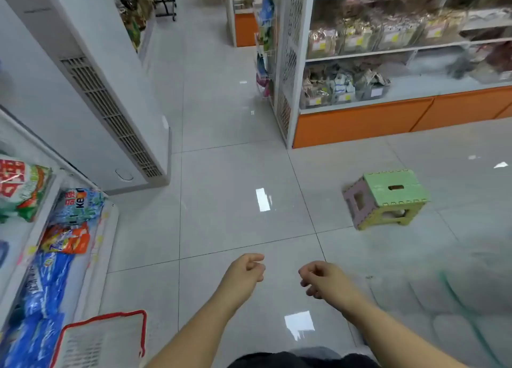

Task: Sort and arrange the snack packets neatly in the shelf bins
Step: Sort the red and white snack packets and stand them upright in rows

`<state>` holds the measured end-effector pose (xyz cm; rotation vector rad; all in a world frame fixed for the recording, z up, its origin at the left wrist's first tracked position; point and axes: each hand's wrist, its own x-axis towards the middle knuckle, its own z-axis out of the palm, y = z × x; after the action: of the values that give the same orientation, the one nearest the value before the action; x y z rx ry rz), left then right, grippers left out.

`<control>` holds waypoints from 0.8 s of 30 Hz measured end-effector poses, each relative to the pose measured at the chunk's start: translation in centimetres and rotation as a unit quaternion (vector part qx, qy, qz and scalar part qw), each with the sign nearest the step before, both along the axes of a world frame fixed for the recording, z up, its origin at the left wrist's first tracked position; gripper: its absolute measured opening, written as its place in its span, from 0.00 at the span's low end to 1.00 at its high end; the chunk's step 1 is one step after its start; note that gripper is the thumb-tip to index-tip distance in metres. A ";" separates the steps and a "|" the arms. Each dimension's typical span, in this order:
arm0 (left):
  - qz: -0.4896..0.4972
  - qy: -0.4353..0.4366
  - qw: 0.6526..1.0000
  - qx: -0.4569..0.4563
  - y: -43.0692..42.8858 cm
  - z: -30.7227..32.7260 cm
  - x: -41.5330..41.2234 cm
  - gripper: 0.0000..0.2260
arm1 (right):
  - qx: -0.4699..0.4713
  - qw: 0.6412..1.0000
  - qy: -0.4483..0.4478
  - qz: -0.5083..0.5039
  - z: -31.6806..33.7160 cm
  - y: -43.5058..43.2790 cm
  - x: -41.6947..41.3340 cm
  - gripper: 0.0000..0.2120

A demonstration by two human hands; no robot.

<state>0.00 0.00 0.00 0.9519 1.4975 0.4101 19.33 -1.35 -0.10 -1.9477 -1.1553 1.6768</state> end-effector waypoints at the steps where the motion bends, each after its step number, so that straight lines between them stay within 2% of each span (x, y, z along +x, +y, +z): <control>1: -0.006 -0.007 1.000 0.001 0.6 -0.5 0.3 0.10 | -0.001 1.000 0.005 -0.011 -0.5 0.0 0.2 0.06; 10: -0.058 -0.028 0.998 0.020 10.6 -0.1 5.4 0.08 | -0.035 0.993 0.007 -0.114 -2.5 4.5 3.3 0.05; 17: -0.090 -0.015 0.996 0.019 20.6 0.4 9.3 0.09 | 0.007 0.991 0.003 -0.136 -1.3 15.9 7.1 0.06; 24: -0.088 0.019 0.996 0.011 29.2 0.2 8.4 0.09 | 0.061 0.989 0.014 -0.137 1.4 28.3 9.1 0.06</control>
<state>8.40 29.25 0.23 1.1056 1.4310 0.2833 28.39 26.94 1.27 -1.9012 -0.9089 1.4514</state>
